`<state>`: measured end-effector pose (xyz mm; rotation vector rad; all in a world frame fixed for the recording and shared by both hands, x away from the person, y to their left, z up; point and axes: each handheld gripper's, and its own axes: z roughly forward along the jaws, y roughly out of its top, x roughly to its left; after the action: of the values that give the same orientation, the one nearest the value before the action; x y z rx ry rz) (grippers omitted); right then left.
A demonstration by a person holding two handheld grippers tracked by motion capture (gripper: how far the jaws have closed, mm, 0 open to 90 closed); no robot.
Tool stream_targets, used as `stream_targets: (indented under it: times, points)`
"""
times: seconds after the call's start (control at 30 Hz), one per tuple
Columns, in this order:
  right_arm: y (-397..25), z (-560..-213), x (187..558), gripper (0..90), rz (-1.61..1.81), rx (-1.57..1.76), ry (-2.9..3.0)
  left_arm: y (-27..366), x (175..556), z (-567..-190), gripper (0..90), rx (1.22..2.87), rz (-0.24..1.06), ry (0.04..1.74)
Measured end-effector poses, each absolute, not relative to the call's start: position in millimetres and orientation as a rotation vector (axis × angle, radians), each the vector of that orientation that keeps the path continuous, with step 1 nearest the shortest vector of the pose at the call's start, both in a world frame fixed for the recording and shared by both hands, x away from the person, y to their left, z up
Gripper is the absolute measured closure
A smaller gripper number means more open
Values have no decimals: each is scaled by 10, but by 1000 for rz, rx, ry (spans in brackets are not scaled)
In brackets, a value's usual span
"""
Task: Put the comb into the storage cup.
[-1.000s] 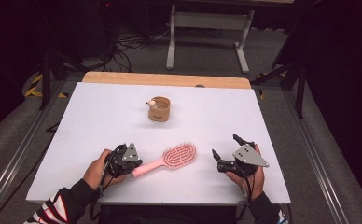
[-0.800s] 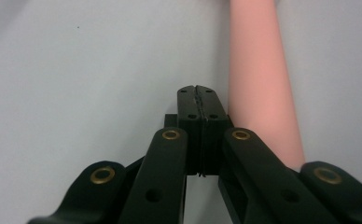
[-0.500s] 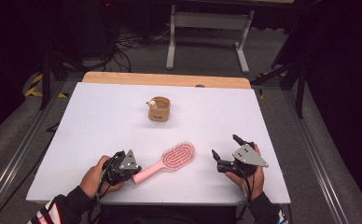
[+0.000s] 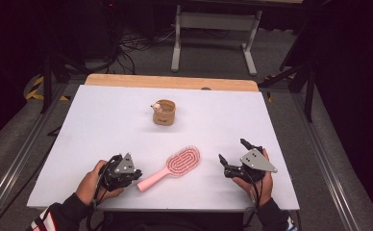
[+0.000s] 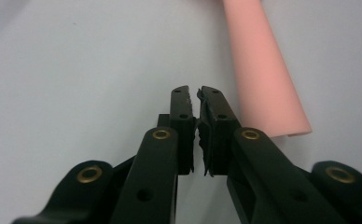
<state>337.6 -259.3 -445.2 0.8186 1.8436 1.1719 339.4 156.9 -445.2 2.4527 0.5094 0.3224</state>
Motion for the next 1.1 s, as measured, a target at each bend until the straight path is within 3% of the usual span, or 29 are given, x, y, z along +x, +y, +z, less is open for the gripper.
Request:
stream_targets:
  times: [0.37, 0.47, 0.53, 0.63, 0.77, 0.87, 1.1]
  points:
    - [-2585, -4425, 3360, 99, 1154, 805, 1833, 1626, 3423, -4316, 690, 2348, 338, 517]
    - [-2576, -4431, 3363, 102, 1136, 805, 1839, 1604, 3417, -4287, 575, 2317, 332, 521]
    - [-2569, -4434, 3366, 103, 1133, 804, 1840, 1559, 3419, -4266, 408, 2292, 317, 532]
    - [-2561, -4432, 3364, 103, 1133, 806, 1839, 1462, 3441, -4251, 259, 2266, 293, 568]
    - [-2545, -4431, 3360, 103, 1131, 795, 1843, 1315, 3493, -4248, 118, 2283, 251, 598]
    - [-2542, -4439, 3373, 105, 1127, 802, 1846, 1205, 3548, -4274, 80, 2315, 240, 622]
    - [-2543, -4439, 3365, 106, 1124, 801, 1846, 827, 3677, -4448, 137, 2432, 176, 650]
